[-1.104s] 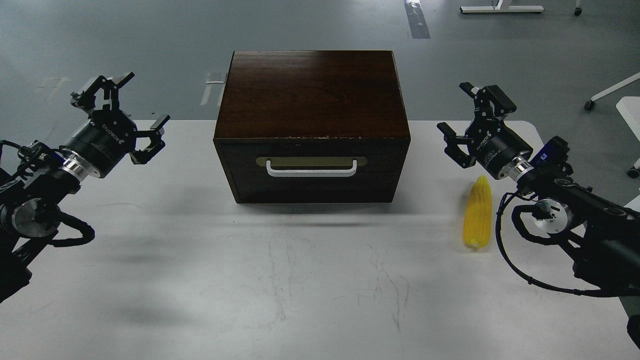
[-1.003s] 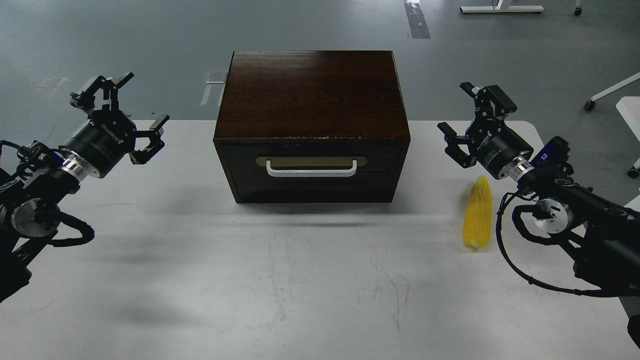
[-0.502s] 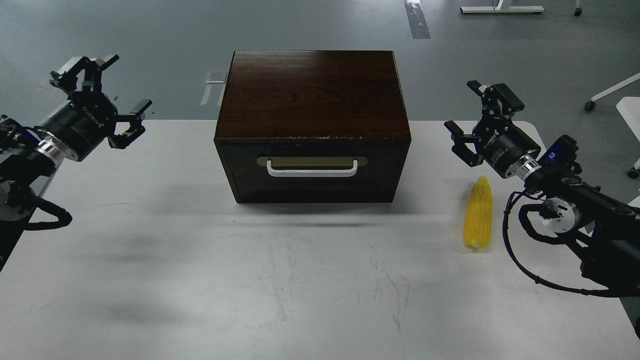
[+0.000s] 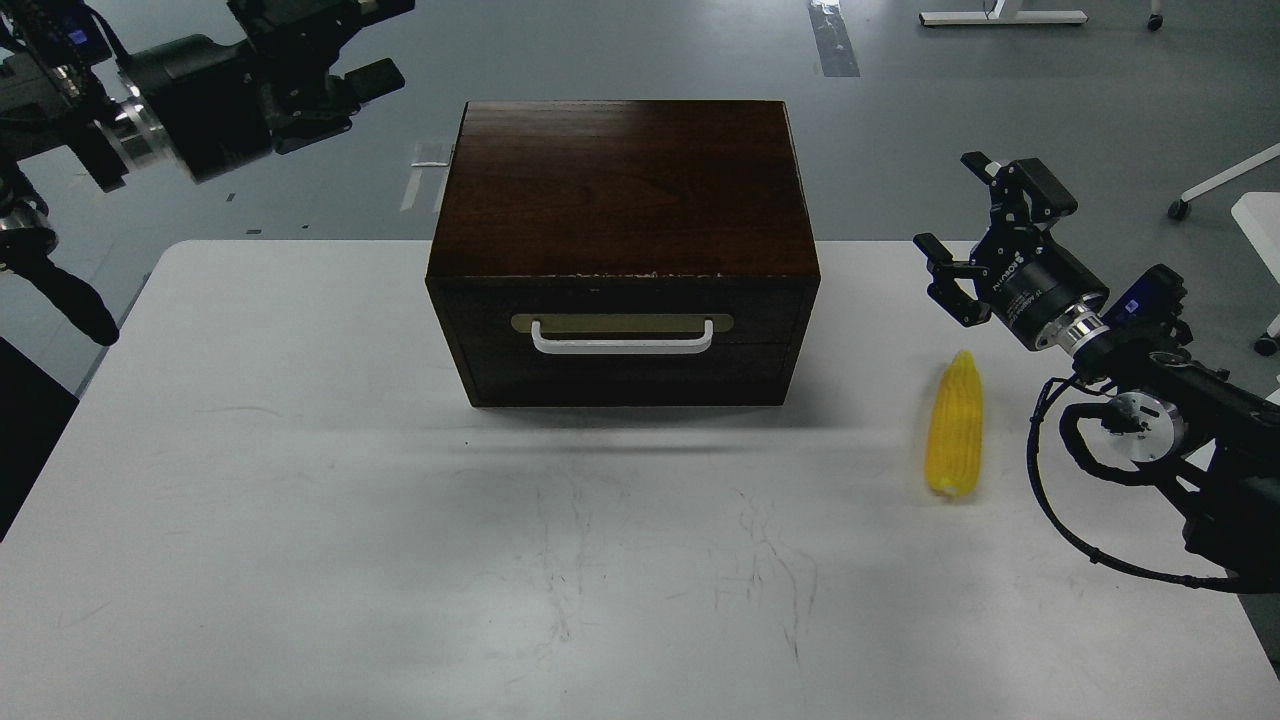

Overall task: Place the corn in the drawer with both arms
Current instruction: 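Lower the left gripper onto the white drawer handle and grasp it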

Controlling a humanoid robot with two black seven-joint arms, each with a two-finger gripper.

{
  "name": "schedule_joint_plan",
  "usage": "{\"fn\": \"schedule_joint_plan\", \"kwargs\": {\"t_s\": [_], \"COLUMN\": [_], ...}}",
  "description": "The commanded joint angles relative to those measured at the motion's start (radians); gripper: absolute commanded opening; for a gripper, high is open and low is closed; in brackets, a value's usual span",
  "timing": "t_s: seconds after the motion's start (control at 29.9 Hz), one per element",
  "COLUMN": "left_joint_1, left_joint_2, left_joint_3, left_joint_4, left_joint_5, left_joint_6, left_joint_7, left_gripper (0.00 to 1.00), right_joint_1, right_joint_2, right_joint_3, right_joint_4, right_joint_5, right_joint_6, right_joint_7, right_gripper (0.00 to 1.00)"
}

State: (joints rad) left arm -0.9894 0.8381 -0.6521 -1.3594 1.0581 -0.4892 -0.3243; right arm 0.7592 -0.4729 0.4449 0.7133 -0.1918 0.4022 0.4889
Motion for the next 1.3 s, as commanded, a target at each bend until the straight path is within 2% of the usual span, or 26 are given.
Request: {"fn": "schedule_joint_plan", "kwargs": {"t_s": [0.0, 0.13, 0.27, 0.37, 0.5, 0.64, 0.67, 0.77, 1.0, 1.27], "left_joint_1": [-0.046, -0.115, -0.199, -0.297, -0.363, -0.371, -0.371, -0.393, -0.417, -0.419], "left_joint_2": [-0.002, -0.016, -0.082, -0.128, -0.177, -0.227, -0.228, -0.232, -0.261, -0.301], "left_joint_3": [0.003, 0.051, 0.147, 0.276, 0.399, 0.460, 0.460, 0.512, 0.681, 0.706], "left_joint_4": [-0.115, -0.207, -0.210, -0.202, -0.199, -0.144, -0.144, -0.142, -0.132, -0.070], "left_joint_5": [0.171, 0.376, 0.465, 0.545, 0.652, 0.804, 0.804, 0.867, 0.985, 1.014], "left_joint_6": [0.001, 0.001, 0.001, 0.001, 0.001, 0.001, 0.001, 0.001, 0.001, 0.001], "left_joint_7": [0.001, -0.001, -0.002, -0.007, -0.039, -0.091, -0.091, -0.127, -0.130, -0.130], "left_gripper": [0.98, 0.98, 0.98, 0.98, 0.98, 0.98, 0.98, 0.98, 0.98, 0.98], "right_joint_1": [0.000, -0.001, -0.001, -0.001, -0.001, -0.001, -0.001, -0.001, -0.003, -0.017], "right_joint_2": [-0.006, -0.010, -0.020, -0.029, -0.044, -0.061, -0.061, -0.072, -0.078, -0.085], "right_joint_3": [0.000, -0.006, -0.005, -0.006, -0.006, -0.006, -0.006, -0.006, -0.006, -0.006], "right_joint_4": [0.000, -0.008, -0.005, -0.005, -0.003, 0.000, 0.000, 0.000, 0.000, 0.000], "right_joint_5": [0.000, -0.005, -0.005, -0.005, -0.005, -0.005, -0.005, -0.005, -0.005, -0.005], "right_joint_6": [0.000, -0.002, -0.002, -0.003, -0.002, -0.003, -0.003, -0.002, -0.002, -0.003], "right_joint_7": [0.000, 0.000, 0.000, 0.000, 0.000, 0.000, 0.000, 0.000, 0.000, 0.000], "right_gripper": [1.00, 1.00, 1.00, 1.00, 1.00, 1.00, 1.00, 1.00, 1.00, 1.00]}}
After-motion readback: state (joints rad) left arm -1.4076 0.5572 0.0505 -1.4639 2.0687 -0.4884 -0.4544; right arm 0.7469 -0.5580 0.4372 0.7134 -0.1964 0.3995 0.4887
